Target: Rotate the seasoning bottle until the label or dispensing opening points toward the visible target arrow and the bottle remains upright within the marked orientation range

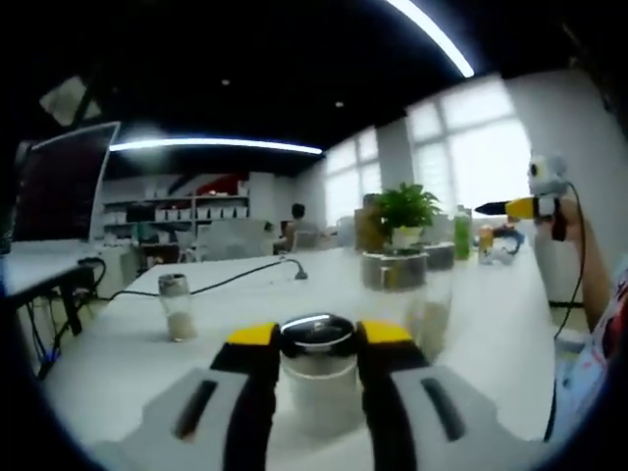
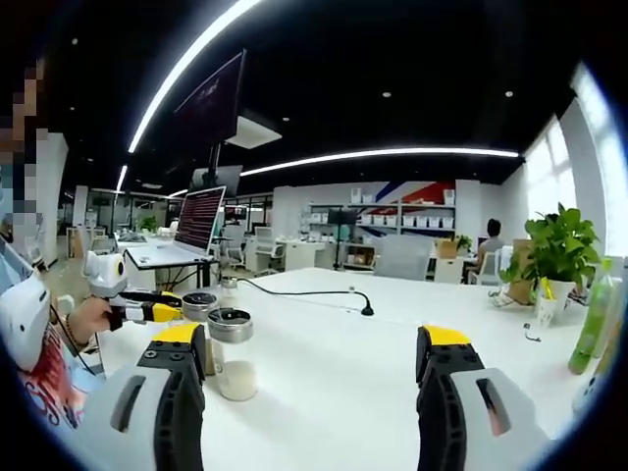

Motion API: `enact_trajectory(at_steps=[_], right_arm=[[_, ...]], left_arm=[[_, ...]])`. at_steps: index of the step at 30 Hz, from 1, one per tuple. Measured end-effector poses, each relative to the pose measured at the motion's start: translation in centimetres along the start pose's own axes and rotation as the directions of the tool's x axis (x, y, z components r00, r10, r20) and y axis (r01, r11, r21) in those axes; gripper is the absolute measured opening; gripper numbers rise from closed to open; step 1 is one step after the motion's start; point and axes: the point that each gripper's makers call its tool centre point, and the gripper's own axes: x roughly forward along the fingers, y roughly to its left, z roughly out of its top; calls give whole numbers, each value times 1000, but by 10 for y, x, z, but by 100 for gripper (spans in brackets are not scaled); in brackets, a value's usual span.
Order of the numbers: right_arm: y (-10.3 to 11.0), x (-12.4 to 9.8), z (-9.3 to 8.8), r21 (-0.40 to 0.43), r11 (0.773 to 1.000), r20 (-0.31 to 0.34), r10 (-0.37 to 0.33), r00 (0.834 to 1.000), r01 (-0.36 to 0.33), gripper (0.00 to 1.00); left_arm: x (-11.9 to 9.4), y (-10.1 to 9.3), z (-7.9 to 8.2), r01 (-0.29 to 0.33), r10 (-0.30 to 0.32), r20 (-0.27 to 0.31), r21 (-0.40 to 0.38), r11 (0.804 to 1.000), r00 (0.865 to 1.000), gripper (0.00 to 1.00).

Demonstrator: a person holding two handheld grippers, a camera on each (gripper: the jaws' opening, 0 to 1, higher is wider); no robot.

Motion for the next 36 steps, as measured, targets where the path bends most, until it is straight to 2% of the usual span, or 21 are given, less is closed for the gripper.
enact_trajectory(at_steps=[20,28,36], right_arm=[[5,3,1,-1,1000,10,24,1000,-23,89],[5,1,6,-21,1000,33,21,999,-21,90],[5,5,0,-6,1000,14,28,1000,-28,89]], left_arm=[[1,0,-1,63,-62,33,-7,998,998,31],[1,-1,-1,116,-115,46,-12,993,992,31],[3,-2,-1,162,-162,53,-5,987,985,32]])
